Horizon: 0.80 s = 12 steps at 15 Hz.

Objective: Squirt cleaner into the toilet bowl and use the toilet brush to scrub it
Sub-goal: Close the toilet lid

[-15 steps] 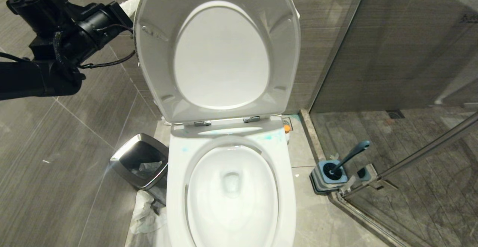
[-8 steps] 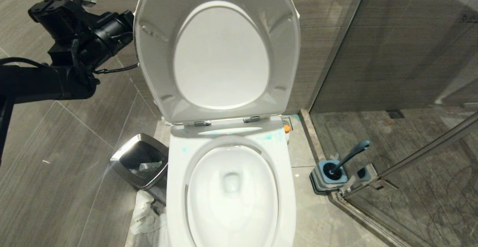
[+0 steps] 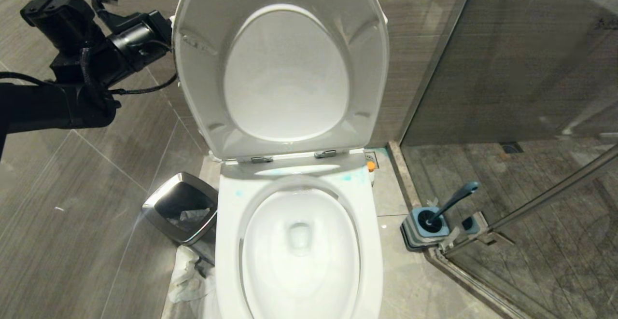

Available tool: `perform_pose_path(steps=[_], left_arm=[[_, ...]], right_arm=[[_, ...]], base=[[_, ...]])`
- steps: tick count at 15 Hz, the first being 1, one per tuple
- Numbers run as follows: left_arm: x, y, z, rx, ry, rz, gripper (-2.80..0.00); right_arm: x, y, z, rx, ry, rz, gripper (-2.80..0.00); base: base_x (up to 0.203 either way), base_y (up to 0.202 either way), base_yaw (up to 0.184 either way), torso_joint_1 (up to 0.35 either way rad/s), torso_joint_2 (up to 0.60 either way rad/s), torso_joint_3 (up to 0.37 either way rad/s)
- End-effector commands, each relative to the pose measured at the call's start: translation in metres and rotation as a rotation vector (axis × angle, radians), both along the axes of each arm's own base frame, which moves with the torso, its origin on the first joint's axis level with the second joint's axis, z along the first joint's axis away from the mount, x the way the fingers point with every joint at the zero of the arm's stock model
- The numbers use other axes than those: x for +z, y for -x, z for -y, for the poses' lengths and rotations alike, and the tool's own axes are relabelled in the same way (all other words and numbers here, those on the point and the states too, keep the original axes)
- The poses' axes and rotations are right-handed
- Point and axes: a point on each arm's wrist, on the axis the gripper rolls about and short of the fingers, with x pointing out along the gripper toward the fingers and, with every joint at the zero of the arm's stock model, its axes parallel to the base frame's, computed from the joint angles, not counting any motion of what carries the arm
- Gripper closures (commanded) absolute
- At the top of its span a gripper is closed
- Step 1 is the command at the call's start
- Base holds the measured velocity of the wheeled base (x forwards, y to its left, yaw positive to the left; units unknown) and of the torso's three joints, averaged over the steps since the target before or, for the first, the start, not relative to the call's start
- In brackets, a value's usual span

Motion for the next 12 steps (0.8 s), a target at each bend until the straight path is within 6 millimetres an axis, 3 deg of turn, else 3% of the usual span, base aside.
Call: perform_pose_path(steps=[1, 6, 12], left_arm=[[0.005, 0.009, -0.005, -0.018, 0.016, -0.02, 0.0], [-0.013, 0.029, -0.025, -0.158, -0.092, -0.072, 0.0], [-0.018, 0.057, -0.046, -0.285, -0.207, -0.121, 0.0]], right_arm=[[0.0, 0.0, 0.0, 0.0, 0.001, -0.002, 0.0], [0.0, 0.0, 0.0, 0.0, 0.001, -0.002, 0.0], [0.0, 0.0, 0.0, 0.0, 0.001, -0.002, 0.0]], base=[[0.0, 0.0, 0.0, 0.0, 0.0, 0.0], [0.0, 0.0, 0.0, 0.0, 0.0, 0.0], [0.0, 0.0, 0.0, 0.0, 0.0, 0.0]])
